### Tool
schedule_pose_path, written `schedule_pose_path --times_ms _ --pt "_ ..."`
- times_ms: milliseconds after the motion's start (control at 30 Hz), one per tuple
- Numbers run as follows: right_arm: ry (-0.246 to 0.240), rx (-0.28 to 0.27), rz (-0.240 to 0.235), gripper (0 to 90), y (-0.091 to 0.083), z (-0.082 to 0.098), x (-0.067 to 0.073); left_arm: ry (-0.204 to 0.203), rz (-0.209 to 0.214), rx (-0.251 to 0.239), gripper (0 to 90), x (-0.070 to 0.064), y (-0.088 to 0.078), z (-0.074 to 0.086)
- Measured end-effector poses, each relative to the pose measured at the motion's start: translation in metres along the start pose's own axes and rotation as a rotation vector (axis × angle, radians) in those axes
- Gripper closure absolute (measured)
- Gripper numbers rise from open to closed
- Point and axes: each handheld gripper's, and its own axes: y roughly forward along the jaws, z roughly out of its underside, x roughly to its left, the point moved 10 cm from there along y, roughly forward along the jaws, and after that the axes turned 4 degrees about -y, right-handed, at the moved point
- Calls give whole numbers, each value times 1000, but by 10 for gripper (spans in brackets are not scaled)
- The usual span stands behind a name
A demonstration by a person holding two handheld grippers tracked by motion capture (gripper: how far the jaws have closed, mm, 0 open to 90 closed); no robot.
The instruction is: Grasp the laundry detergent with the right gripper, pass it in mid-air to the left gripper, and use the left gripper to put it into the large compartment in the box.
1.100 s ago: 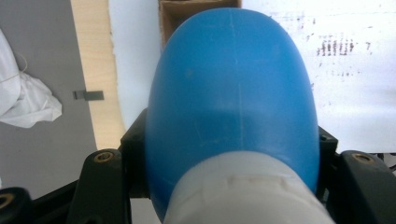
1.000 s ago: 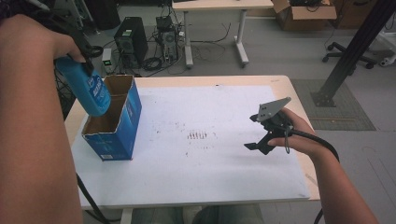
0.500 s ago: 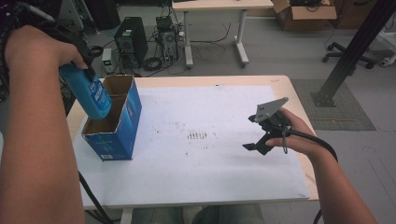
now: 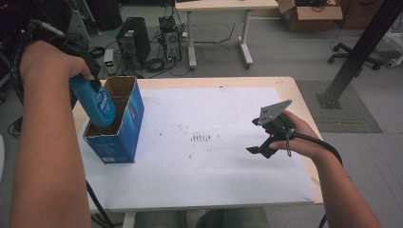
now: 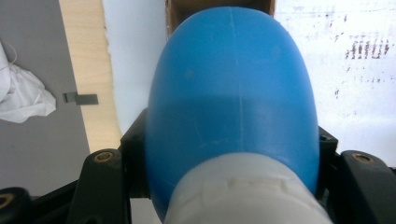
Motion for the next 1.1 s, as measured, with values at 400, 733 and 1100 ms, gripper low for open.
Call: schedule_pose_path --times_ms 400,733,1100 --pt "1 -3 -2 24 2 0 1 15 -8 19 387 -1 33 -3" --pt "0 -3 -6 24 5 -1 2 34 -1 42 388 -3 62 -3" --pt "-1 -3 -9 24 6 -2 4 53 -3 53 387 -6 85 -6"
